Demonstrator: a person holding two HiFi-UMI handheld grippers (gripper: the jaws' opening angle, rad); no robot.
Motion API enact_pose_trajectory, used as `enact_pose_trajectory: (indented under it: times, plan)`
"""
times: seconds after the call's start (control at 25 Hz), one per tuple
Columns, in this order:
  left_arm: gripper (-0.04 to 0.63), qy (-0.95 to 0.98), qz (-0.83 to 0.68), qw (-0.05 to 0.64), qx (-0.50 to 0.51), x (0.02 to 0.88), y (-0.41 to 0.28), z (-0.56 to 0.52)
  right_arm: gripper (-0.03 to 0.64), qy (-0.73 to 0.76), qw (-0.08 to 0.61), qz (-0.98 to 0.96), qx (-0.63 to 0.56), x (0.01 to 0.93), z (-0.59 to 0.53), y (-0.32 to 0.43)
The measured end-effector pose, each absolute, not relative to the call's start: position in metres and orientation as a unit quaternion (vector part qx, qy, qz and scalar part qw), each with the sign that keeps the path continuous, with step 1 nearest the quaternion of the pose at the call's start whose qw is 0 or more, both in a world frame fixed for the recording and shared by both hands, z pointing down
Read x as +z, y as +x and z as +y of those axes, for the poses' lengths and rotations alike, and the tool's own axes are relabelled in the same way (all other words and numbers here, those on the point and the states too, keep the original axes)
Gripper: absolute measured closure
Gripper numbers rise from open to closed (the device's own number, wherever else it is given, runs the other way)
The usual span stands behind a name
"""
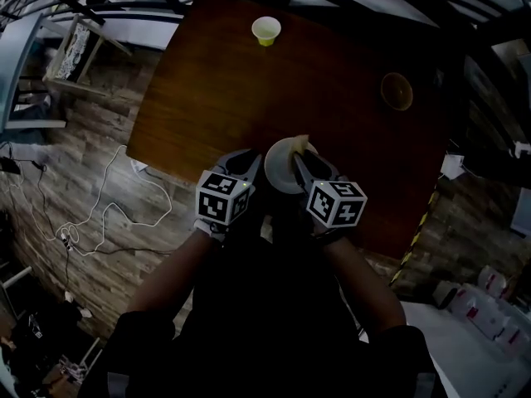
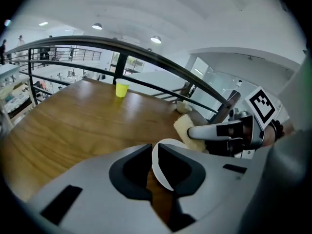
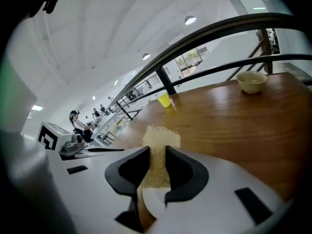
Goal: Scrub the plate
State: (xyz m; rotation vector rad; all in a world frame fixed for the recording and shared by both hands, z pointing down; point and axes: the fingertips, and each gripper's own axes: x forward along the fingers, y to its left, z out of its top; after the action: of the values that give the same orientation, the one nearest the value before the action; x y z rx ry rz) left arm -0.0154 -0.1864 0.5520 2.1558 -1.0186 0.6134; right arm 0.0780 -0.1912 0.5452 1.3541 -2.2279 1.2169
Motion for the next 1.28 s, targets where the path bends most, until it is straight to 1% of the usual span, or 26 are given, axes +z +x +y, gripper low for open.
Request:
enact_pose_trajectory:
  times: [0.08,0.24,0.36,0.64,0.84,1.04,1.28]
  plan:
    - [0.555,0.823,-0.374,0.351,0.244,0.564,-0.007,-0.182,0.507,0.458,0.140,-0.768,0.425,0.555,-0.196,0.071]
    - [0.554,0.806,-0.349,0.409,0.246,0.588,0.000,-0.172,0.507,0.440,0.149,-0.770,0.437,0.569,-0.199,0.057]
    - [0.554,0.800,-0.340,0.425,0.252,0.601,0.002,-0.166,0.506,0.432,0.152,-0.772,0.440,0.574,-0.200,0.050]
    - [0.545,0.787,-0.331,0.436,0.285,0.621,0.006,-0.158,0.507,0.422,0.158,-0.774,0.445,0.586,-0.208,0.038]
    - [0.546,0.776,-0.340,0.440,0.299,0.629,0.003,-0.157,0.506,0.432,0.154,-0.766,0.451,0.588,-0.209,0.044]
    - [0.546,0.772,-0.344,0.443,0.301,0.630,0.000,-0.158,0.506,0.454,0.143,-0.753,0.454,0.585,-0.205,0.069]
    - [0.546,0.770,-0.349,0.438,0.306,0.627,0.006,-0.156,0.506,0.495,0.118,-0.724,0.466,0.581,-0.191,0.120]
